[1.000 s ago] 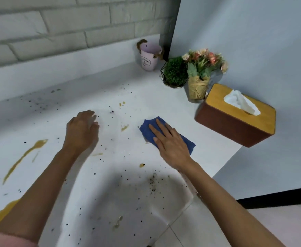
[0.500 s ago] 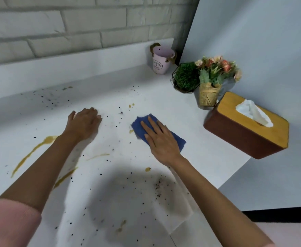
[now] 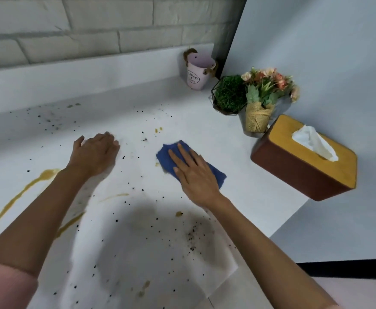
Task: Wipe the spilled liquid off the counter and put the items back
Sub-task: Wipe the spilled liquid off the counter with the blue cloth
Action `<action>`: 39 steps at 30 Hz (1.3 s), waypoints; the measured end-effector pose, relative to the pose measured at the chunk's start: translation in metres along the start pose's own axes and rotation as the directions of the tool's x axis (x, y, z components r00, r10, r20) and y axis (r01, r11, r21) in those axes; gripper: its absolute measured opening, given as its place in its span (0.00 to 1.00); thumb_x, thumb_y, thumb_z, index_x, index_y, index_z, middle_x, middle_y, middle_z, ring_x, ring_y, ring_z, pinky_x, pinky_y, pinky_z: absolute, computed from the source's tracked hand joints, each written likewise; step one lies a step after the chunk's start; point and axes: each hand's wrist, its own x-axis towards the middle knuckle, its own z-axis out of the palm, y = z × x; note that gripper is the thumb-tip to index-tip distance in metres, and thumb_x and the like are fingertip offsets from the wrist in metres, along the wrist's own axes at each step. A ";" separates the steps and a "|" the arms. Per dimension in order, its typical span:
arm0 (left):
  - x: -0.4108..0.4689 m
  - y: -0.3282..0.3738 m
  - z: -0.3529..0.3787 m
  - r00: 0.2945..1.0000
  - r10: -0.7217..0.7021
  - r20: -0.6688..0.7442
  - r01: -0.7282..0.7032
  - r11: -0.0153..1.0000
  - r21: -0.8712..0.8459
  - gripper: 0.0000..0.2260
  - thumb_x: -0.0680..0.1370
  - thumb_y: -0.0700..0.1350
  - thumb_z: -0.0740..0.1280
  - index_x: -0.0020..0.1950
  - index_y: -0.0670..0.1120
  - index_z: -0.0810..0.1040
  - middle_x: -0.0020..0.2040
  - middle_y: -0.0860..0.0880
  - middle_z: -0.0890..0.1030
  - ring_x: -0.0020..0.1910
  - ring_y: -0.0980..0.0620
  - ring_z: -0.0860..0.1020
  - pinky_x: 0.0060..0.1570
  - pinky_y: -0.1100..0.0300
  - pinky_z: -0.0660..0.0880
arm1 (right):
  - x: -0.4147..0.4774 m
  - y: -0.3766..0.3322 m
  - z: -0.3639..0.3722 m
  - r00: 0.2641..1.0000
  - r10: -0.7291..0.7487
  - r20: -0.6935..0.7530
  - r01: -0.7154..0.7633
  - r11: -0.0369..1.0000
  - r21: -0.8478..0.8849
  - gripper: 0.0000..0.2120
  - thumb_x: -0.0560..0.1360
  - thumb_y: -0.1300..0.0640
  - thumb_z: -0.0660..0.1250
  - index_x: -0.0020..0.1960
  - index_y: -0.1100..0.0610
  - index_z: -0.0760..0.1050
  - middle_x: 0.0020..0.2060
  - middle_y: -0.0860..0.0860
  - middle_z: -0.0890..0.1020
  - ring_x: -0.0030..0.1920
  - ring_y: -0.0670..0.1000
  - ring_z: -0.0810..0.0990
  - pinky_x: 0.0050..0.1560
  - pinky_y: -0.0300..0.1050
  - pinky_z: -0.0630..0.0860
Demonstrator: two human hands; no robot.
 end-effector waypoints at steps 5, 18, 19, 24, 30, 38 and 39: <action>-0.003 -0.003 -0.001 1.000 0.003 -0.006 -0.004 0.999 -0.048 0.17 0.82 0.51 0.50 0.66 0.48 0.69 0.70 0.49 0.70 0.68 0.49 0.69 0.71 0.46 0.51 | 0.005 0.055 -0.018 0.979 0.198 -0.051 -0.200 0.979 -0.045 0.23 0.83 0.51 0.46 0.77 0.48 0.49 0.78 0.49 0.49 0.76 0.53 0.51 0.76 0.51 0.50; -0.008 -0.003 -0.001 0.998 0.002 -0.069 -0.009 0.995 -0.100 0.14 0.81 0.48 0.52 0.64 0.49 0.70 0.63 0.52 0.73 0.64 0.49 0.71 0.69 0.47 0.54 | 0.003 0.022 -0.005 0.996 -0.085 -0.007 0.085 0.996 0.004 0.22 0.83 0.50 0.46 0.76 0.44 0.49 0.77 0.45 0.51 0.76 0.50 0.52 0.74 0.44 0.46; -0.008 -0.003 -0.001 0.998 0.005 -0.061 -0.012 0.995 -0.102 0.15 0.82 0.48 0.52 0.65 0.49 0.70 0.64 0.52 0.73 0.64 0.50 0.71 0.69 0.47 0.54 | 0.008 0.038 -0.010 1.000 -0.021 -0.014 0.021 1.000 -0.002 0.22 0.83 0.50 0.46 0.76 0.45 0.49 0.77 0.46 0.50 0.76 0.50 0.52 0.75 0.45 0.47; -0.006 -0.002 -0.002 1.000 -0.022 0.005 0.022 0.995 -0.097 0.17 0.82 0.49 0.50 0.69 0.49 0.67 0.71 0.51 0.68 0.70 0.50 0.66 0.71 0.47 0.51 | 0.094 0.034 -0.013 0.981 0.188 -0.053 -0.193 0.974 -0.117 0.23 0.83 0.52 0.45 0.77 0.50 0.46 0.78 0.53 0.48 0.75 0.57 0.53 0.74 0.54 0.53; -0.006 -0.001 -0.001 0.999 -0.047 -0.024 0.044 0.994 -0.097 0.17 0.82 0.49 0.52 0.69 0.50 0.68 0.71 0.52 0.69 0.69 0.50 0.67 0.71 0.48 0.52 | 0.089 -0.022 0.012 0.995 -0.095 0.033 0.097 0.993 -0.068 0.23 0.83 0.53 0.45 0.77 0.50 0.49 0.78 0.51 0.50 0.77 0.53 0.50 0.75 0.52 0.51; -0.007 -0.005 -0.001 0.999 -0.030 -0.012 0.028 0.994 -0.109 0.18 0.82 0.50 0.51 0.71 0.51 0.66 0.73 0.53 0.65 0.71 0.52 0.65 0.71 0.49 0.52 | 0.093 0.049 -0.010 0.991 0.122 -0.044 -0.127 0.986 -0.110 0.23 0.83 0.53 0.46 0.77 0.49 0.47 0.78 0.51 0.49 0.76 0.53 0.52 0.74 0.53 0.54; -0.008 -0.004 0.000 0.999 -0.034 -0.020 0.031 0.993 -0.116 0.18 0.82 0.49 0.51 0.71 0.51 0.66 0.73 0.53 0.66 0.71 0.52 0.65 0.71 0.49 0.52 | 0.109 0.041 -0.010 0.987 0.152 -0.047 -0.157 0.980 -0.120 0.24 0.83 0.53 0.46 0.77 0.50 0.47 0.78 0.52 0.48 0.76 0.55 0.52 0.75 0.53 0.53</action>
